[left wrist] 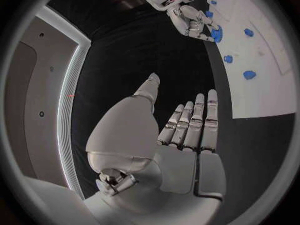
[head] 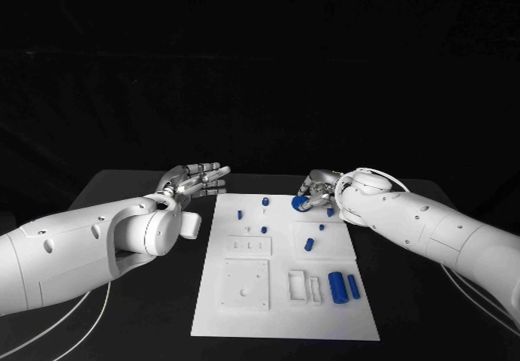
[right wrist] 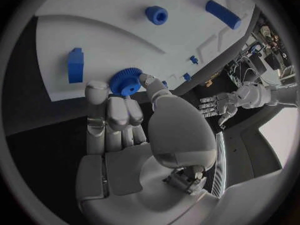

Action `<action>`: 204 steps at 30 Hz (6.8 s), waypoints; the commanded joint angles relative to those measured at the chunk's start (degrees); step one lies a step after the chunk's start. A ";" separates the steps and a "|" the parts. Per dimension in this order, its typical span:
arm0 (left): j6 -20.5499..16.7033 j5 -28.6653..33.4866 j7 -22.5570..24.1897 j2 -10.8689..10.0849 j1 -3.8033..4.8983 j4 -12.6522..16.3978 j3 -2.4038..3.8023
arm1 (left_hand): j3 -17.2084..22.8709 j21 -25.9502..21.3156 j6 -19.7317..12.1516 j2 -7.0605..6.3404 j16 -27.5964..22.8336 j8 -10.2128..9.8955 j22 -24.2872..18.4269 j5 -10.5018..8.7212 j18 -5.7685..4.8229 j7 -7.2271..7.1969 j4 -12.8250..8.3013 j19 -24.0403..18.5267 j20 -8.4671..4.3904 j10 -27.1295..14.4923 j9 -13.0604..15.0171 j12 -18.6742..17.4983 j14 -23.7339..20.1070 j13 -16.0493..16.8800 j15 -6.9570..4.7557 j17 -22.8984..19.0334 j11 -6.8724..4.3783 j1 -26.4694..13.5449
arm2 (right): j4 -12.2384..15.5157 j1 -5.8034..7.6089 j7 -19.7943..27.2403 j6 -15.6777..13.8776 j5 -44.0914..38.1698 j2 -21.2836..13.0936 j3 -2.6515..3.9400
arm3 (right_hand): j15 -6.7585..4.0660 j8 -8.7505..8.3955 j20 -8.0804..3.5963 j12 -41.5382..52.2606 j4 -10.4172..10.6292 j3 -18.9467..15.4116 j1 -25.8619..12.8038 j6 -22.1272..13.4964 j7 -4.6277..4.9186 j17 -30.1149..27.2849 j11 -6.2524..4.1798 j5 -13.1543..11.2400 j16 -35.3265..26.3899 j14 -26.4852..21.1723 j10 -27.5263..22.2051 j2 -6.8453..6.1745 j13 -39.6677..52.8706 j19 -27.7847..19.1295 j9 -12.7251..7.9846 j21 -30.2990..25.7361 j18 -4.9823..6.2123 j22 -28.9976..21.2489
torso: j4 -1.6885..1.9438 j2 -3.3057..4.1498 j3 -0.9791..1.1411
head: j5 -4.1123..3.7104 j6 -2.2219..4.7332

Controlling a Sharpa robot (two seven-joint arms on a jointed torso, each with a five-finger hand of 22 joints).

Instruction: Assemble the parts on the task board

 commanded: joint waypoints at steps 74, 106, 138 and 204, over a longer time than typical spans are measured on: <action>0.51 -0.33 -0.40 -0.07 0.18 -0.25 0.04 | 0.55 -0.41 -0.98 -0.74 -0.22 -0.01 -0.07 -0.13 -0.10 0.94 0.61 -0.18 0.07 -1.40 -0.09 -0.24 -0.91 -0.10 -0.05 -0.11 0.16 0.57 | 0.12 -0.87 1.94 2.03 2.15 -1.81 -0.21 | 0.20 0.04 0.27 -0.78 -5.14 13.20 -4.82 7.17 -0.27 0.65 -0.39 8.13 -0.81 -0.06 -1.05 0.24 -1.09 2.13 0.18 -0.86 0.18 3.34 | 0.09 0.04 -0.08 | -1.15 -0.04; 0.24 -0.36 -0.89 -0.21 0.18 -0.12 0.04 | 0.64 -0.48 -1.07 -0.73 -0.21 -0.01 -0.06 -0.22 -0.14 1.04 1.11 -0.19 0.06 -1.46 -0.09 -0.25 -0.84 -0.10 -0.03 -0.10 0.22 0.61 | 3.16 -0.96 5.29 -9.42 -7.59 -2.60 -0.21 | -0.26 0.02 -0.22 -0.45 -0.09 10.16 -0.06 13.56 -2.09 0.36 -0.99 -14.64 -1.04 0.19 -0.06 1.48 -0.85 2.60 0.24 -0.17 -0.55 3.36 | 0.12 -0.01 -0.12 | -1.01 0.31; 0.08 -0.36 -0.88 -0.17 0.19 0.19 0.04 | 0.57 -0.46 -1.06 -0.65 -0.21 -0.02 -0.06 -0.17 -0.15 1.08 0.94 -0.15 0.04 -1.44 -0.09 -0.25 -0.79 -0.10 -0.03 -0.10 0.25 0.56 | 13.82 -1.01 0.59 -15.49 -13.45 -0.93 -1.78 | -0.67 0.02 -0.64 -0.81 2.72 11.87 -0.12 14.14 -2.32 -0.07 -1.21 -11.45 -1.57 0.17 0.04 -0.04 -0.78 2.65 0.24 -0.25 -0.69 3.09 | 0.16 0.05 -0.11 | 0.12 0.84; 0.72 -0.19 -1.04 0.92 0.31 -0.10 0.06 | 0.92 -0.45 -3.01 -1.28 -0.21 -0.12 -0.05 -0.13 -0.09 1.33 2.91 0.05 0.02 -2.72 -0.20 -0.30 -0.74 -0.16 0.09 -0.10 0.43 0.10 | 5.76 -2.19 0.09 -11.68 -10.61 5.41 -5.27 | 0.04 0.05 0.09 -1.99 20.30 7.76 -7.22 6.15 -0.82 -1.63 -0.32 -19.66 -2.88 -0.04 -1.20 -0.62 -2.41 2.66 0.16 -1.00 0.21 2.16 | 0.02 0.01 -0.09 | 0.71 0.42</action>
